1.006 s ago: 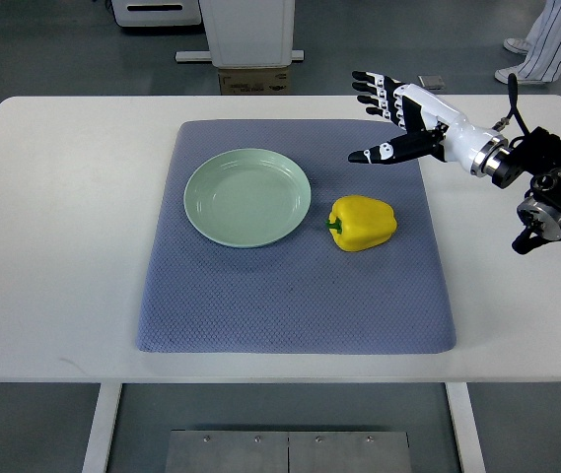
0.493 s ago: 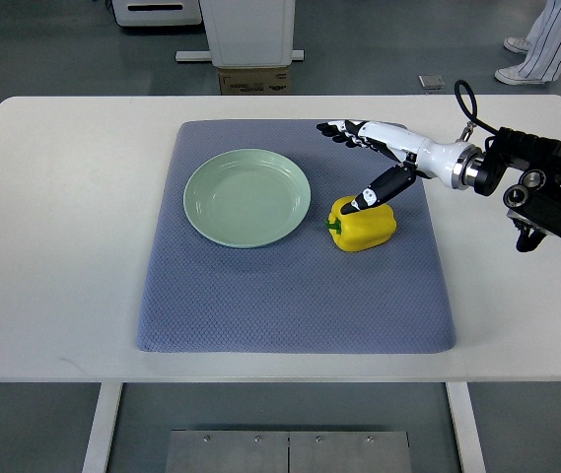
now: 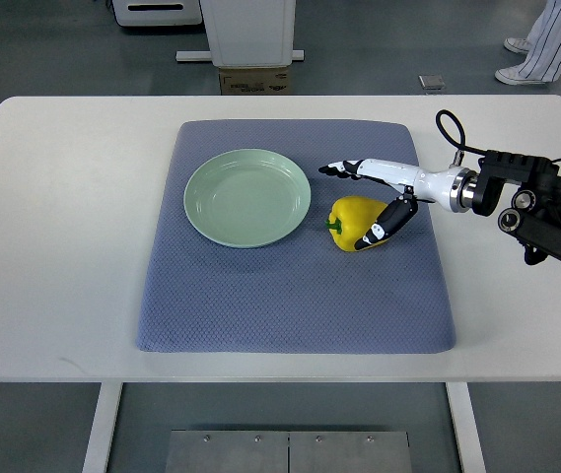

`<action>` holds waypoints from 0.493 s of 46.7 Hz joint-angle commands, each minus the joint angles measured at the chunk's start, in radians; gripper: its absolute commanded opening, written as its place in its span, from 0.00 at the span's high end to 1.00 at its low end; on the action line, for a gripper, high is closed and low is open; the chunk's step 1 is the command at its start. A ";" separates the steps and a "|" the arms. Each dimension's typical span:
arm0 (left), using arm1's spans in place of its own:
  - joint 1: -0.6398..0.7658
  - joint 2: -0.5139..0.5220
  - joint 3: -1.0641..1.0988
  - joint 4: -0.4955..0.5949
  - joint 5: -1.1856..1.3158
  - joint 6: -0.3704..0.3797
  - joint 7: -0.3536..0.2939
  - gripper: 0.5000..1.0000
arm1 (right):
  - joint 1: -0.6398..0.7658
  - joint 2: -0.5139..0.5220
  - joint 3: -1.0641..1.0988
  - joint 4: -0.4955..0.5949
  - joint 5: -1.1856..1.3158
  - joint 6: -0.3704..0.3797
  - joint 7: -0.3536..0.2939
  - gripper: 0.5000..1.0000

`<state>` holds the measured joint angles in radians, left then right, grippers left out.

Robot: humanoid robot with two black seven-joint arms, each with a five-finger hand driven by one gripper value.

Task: Place yellow pepper on plate with right hand
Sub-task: 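Close the right hand's fingers around the yellow pepper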

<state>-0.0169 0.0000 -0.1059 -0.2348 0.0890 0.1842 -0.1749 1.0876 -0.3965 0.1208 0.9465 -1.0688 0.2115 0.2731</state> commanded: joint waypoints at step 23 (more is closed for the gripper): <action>0.000 0.000 0.000 0.000 0.000 -0.002 0.000 0.00 | -0.011 -0.004 -0.039 -0.014 -0.010 -0.021 -0.005 0.21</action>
<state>-0.0168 0.0000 -0.1058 -0.2344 0.0887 0.1840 -0.1749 1.0800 -0.4007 0.0836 0.9355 -1.0782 0.1981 0.2684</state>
